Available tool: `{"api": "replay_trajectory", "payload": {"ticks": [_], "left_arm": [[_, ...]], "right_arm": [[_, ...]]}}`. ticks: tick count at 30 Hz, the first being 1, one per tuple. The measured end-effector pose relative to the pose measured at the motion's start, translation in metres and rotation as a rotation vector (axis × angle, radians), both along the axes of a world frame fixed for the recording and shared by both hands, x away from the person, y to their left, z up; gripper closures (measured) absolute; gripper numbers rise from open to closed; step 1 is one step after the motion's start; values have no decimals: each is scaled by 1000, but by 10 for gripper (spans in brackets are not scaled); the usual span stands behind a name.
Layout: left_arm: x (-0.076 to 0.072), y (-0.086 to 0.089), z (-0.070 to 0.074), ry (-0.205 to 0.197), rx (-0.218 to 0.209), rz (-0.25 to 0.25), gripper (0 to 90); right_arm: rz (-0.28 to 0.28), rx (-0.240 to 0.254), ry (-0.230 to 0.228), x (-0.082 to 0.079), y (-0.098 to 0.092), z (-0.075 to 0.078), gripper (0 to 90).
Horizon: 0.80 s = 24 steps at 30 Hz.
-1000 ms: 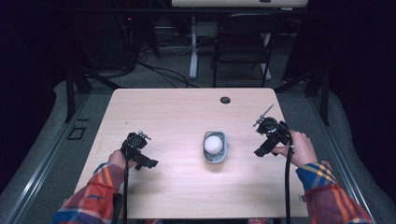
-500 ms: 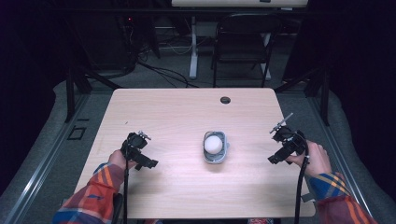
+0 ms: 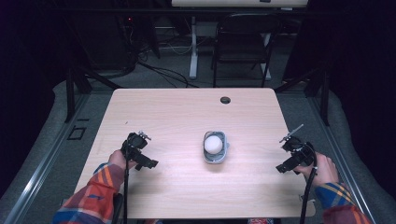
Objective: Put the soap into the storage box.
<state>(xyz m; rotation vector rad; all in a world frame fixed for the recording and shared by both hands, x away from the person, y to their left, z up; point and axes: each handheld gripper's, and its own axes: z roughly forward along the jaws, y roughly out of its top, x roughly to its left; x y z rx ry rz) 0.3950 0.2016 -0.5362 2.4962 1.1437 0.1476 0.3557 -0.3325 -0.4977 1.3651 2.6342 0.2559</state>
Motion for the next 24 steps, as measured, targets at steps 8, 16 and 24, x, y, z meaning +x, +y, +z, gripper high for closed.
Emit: {"api": "replay_trajectory", "payload": {"ticks": [8, 16, 24], "left_arm": [[0, 0, 0, -2, 0, 1, 1], [-1, 0, 0, -7, -3, 0, 1], [0, -1, 0, -11, -2, 0, 1]], "right_arm": [[-31, 6, 18, -9, -10, -16, 33], [-41, -2, 32, -17, -13, -29, 32], [-13, -43, 55, -16, -10, -32, 64]]}}
